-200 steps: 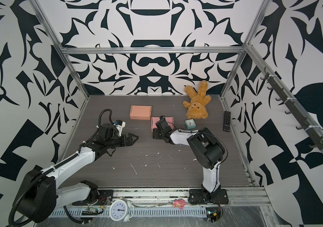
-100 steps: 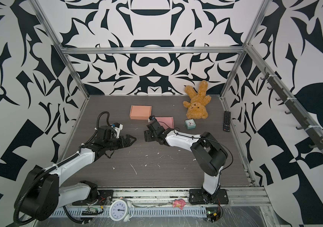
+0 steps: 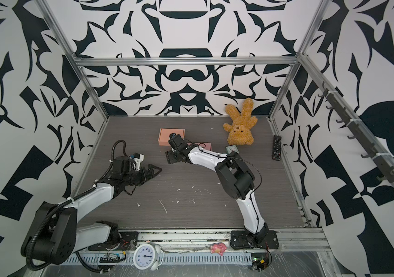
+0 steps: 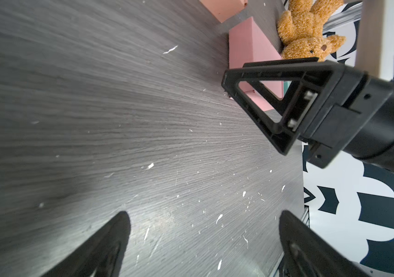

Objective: Fold the paper box

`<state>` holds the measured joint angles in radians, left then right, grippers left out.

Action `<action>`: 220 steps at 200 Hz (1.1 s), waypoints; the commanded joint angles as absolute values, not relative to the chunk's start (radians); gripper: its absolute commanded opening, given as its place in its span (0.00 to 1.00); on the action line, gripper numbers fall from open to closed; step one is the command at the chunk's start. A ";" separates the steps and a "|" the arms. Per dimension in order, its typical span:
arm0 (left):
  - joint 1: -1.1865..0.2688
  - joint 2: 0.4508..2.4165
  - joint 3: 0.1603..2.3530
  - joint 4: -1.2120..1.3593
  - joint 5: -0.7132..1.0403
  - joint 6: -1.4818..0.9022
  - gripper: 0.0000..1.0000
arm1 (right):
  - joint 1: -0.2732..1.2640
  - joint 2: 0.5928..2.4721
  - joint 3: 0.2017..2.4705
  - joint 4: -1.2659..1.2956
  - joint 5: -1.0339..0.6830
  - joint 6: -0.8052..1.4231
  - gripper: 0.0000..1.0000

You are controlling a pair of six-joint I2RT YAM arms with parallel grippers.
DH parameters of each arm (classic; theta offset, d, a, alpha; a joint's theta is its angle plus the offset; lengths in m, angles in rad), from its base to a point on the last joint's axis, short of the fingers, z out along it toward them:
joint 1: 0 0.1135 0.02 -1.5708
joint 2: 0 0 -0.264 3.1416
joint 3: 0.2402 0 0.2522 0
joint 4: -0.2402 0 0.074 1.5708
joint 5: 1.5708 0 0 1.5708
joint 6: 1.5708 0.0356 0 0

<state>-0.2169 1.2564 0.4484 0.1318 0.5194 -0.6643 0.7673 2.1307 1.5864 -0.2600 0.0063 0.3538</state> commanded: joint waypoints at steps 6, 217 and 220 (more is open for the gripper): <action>-0.207 1.267 0.432 0.189 0.561 -0.698 0.99 | 0.768 2.140 1.656 -0.332 0.053 0.294 0.71; -0.207 1.219 0.457 0.146 0.566 -0.702 0.99 | 0.755 1.921 1.466 -0.287 0.218 0.251 0.73; -0.207 1.217 0.457 0.147 0.565 -0.703 0.99 | 0.755 1.907 1.451 -0.279 0.214 0.257 0.73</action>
